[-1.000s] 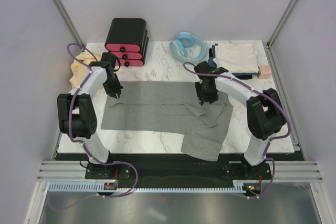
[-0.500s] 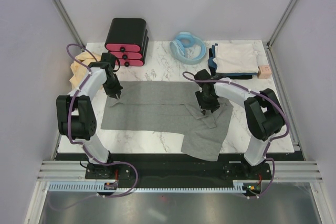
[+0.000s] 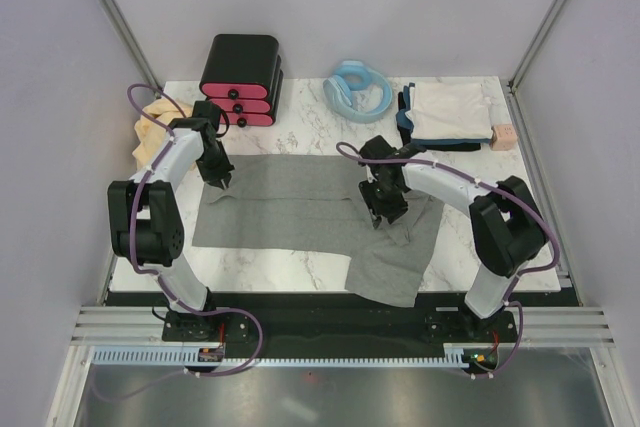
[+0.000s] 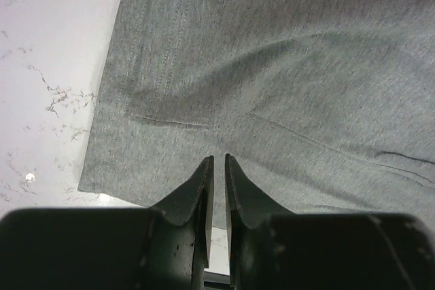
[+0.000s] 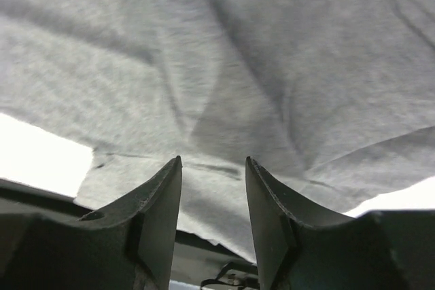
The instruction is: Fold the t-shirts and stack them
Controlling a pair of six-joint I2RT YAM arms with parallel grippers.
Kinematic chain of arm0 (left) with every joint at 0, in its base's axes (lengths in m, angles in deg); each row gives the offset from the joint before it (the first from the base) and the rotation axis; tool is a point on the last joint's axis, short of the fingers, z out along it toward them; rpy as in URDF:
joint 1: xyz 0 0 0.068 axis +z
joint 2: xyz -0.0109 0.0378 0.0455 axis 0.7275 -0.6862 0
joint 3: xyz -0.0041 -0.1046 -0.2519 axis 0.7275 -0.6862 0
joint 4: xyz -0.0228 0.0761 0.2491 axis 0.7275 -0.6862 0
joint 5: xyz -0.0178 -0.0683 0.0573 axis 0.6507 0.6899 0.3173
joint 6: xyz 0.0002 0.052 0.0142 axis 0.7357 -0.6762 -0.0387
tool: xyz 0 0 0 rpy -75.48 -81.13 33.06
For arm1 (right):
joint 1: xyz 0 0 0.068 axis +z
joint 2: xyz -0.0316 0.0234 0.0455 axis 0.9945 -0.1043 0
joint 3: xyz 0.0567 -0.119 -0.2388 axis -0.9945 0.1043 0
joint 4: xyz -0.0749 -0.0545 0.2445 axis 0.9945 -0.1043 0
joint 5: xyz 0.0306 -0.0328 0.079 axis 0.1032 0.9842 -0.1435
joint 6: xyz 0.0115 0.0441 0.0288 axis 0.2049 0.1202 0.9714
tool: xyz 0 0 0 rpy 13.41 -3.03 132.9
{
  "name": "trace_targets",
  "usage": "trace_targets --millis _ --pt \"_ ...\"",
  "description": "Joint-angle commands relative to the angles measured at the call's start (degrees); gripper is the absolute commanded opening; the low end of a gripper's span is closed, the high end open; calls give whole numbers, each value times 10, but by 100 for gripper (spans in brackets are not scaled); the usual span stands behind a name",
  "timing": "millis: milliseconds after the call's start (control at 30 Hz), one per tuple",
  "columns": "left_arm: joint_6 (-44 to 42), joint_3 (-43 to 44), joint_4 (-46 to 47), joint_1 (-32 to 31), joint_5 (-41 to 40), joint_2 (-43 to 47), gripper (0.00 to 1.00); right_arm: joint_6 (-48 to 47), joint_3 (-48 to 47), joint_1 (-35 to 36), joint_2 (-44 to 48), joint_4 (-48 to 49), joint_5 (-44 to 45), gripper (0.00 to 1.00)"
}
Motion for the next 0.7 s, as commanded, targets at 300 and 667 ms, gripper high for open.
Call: trace_targets --millis 300,667 --pt "-18 4 16 -1 1 4 18 34 -26 -33 31 2 101 52" --pt "-20 1 16 -1 2 3 18 35 71 -49 19 56 117 50"
